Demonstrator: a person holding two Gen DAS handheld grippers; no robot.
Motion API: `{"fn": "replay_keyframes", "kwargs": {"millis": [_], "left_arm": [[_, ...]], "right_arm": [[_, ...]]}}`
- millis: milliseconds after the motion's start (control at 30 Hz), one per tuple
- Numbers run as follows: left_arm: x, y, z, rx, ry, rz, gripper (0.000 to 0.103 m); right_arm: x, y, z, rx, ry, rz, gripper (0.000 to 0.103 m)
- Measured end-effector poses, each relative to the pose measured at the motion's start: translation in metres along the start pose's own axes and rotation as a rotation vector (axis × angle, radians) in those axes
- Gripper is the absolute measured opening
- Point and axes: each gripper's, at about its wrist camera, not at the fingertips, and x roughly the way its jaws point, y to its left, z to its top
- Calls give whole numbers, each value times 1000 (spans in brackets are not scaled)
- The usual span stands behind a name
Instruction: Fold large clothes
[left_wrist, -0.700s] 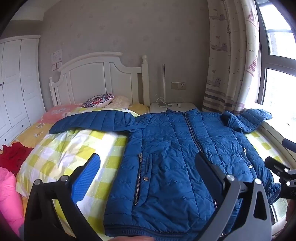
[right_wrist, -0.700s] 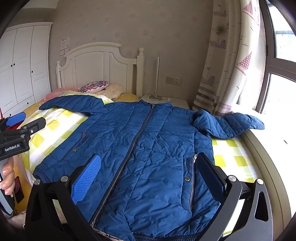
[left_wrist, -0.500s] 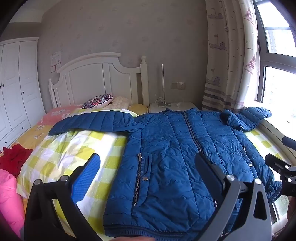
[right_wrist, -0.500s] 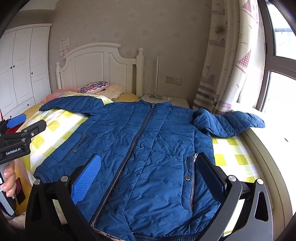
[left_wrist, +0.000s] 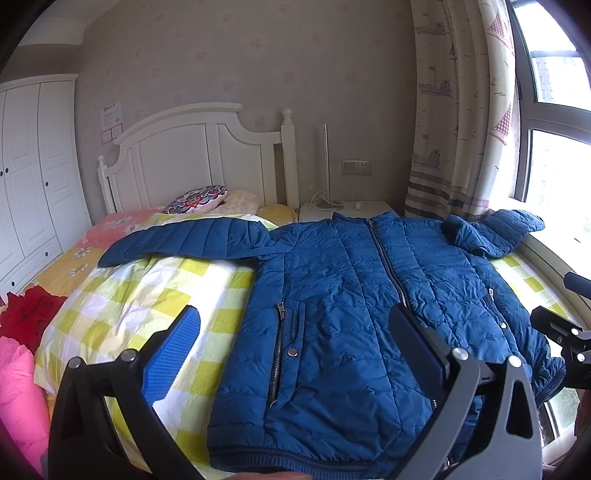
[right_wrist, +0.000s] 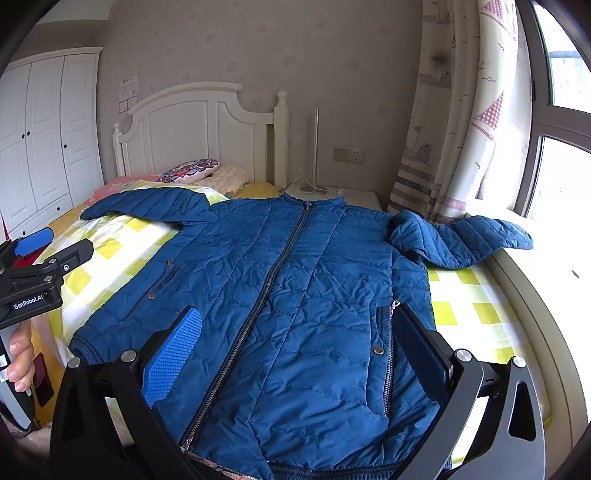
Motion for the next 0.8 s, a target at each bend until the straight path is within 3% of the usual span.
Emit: {"fn": "replay_keyframes", "kwargs": {"millis": [800], "left_arm": [[1, 6, -6, -4, 10, 0, 101]], "right_arm": [[1, 0, -1, 4, 8, 10, 99]]}}
